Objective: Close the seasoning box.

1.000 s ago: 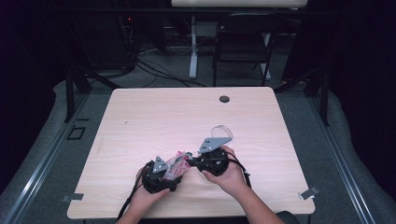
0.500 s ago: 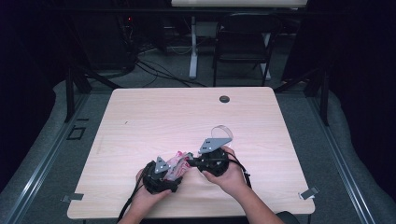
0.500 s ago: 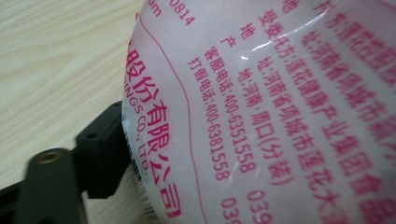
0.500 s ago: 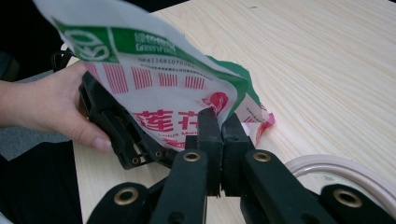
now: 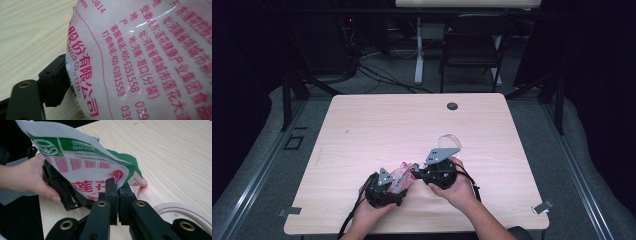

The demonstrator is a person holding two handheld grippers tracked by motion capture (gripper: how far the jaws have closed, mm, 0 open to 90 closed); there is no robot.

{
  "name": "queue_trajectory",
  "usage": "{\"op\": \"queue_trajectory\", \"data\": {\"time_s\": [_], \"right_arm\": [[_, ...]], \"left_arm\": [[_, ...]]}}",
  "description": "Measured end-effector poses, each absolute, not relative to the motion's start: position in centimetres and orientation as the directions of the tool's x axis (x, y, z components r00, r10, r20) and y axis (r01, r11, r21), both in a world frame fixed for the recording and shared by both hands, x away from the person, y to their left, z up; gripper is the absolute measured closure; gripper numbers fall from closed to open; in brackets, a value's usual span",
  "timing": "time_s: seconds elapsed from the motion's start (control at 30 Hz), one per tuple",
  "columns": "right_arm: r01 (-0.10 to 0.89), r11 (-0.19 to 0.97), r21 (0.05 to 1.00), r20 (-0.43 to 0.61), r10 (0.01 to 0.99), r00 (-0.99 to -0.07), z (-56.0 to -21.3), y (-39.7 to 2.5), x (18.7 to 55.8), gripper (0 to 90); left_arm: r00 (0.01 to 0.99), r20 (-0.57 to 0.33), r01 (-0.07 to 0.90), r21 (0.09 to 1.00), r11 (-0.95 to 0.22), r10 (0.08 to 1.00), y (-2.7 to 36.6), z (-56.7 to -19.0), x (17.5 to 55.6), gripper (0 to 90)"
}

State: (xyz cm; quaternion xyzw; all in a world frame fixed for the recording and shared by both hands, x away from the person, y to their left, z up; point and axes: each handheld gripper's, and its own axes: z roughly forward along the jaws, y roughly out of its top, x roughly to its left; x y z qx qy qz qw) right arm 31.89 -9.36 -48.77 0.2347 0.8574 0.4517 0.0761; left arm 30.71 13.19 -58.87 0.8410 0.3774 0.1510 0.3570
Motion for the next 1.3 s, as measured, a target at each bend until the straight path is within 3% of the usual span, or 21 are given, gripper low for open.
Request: {"op": "queue_trajectory", "data": {"time_s": [0.1,0.23,0.47,0.77,1.3], "right_arm": [[0.333,0.482,0.810,0.080,0.472,-0.878,-48.78,-9.34,31.90,88.5],[0.332,0.481,0.811,0.078,0.473,-0.878,-48.73,-9.33,31.86,88.4],[0.330,0.483,0.811,0.080,0.467,-0.880,-48.73,-9.30,31.85,88.2],[0.332,0.476,0.814,0.084,0.469,-0.879,-48.76,-9.29,31.86,88.0],[0.330,0.473,0.817,0.086,0.466,-0.880,-48.70,-9.35,31.87,87.8]], "left_arm": [[0.668,-0.013,0.523,0.719,-0.457,0.744,13.25,-58.83,30.68,25.4],[0.658,-0.010,0.522,0.727,-0.446,0.753,13.44,-58.77,30.65,36.9],[0.650,0.002,0.515,0.735,-0.442,0.760,13.52,-58.76,30.60,45.4],[0.644,0.061,0.483,0.741,-0.467,0.762,13.13,-58.74,30.29,47.9],[0.647,0.043,0.485,0.748,-0.454,0.761,13.38,-58.51,30.32,54.6]]}}
